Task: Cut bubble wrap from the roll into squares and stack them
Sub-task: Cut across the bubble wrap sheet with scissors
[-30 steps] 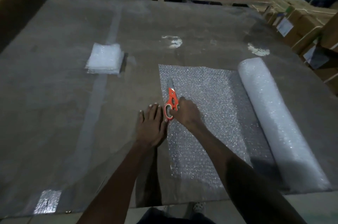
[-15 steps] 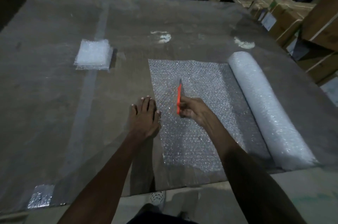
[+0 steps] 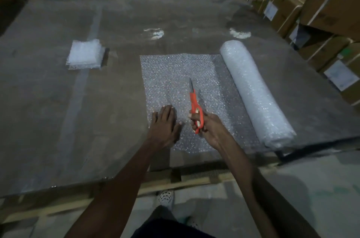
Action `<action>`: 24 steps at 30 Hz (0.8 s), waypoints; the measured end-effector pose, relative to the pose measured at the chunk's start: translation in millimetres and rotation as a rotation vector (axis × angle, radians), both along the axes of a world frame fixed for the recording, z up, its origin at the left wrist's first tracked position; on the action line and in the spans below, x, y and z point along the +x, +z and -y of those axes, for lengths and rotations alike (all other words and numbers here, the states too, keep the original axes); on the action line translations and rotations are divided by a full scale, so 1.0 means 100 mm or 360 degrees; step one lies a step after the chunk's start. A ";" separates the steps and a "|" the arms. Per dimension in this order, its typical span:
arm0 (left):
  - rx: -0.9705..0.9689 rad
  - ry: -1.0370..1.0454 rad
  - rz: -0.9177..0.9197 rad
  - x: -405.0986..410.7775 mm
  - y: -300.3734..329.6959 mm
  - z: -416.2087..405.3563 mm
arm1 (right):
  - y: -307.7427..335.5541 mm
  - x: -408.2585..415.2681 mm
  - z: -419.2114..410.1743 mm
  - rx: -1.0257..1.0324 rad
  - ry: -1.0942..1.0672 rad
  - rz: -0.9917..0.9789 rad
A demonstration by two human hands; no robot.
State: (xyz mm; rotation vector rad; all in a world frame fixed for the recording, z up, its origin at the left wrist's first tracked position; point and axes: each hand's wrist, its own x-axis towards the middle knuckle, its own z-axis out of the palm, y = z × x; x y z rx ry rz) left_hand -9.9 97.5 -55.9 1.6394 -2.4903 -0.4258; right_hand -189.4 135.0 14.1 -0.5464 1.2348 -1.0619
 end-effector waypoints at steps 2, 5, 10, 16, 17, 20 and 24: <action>-0.0013 0.0016 -0.0015 -0.03 -0.02 -0.12 | -0.02 -0.08 -0.24 0.0009 0.0035 -0.0120; -0.0013 0.0034 0.0034 -0.01 -0.04 -0.22 | -0.10 -0.15 -0.59 -0.0011 -0.0002 -0.0181; -0.0048 0.0095 0.0165 0.01 0.00 -0.29 | -0.14 -0.13 -1.17 0.0115 -0.0087 -0.0313; -0.0068 0.0160 0.0141 -0.02 -0.06 -0.36 | -0.18 -0.15 -1.76 0.0154 -0.0076 -0.0325; -0.0078 0.0156 0.0129 -0.02 -0.06 -0.37 | -0.18 -0.17 -1.84 0.0169 -0.0078 -0.0307; -0.0079 0.0151 0.0107 -0.02 -0.05 -0.38 | -0.18 -0.22 -2.03 0.0189 -0.0069 -0.0288; -0.0064 0.0158 0.0093 -0.02 -0.04 -0.39 | -0.18 -0.25 -2.19 0.0217 -0.0074 -0.0245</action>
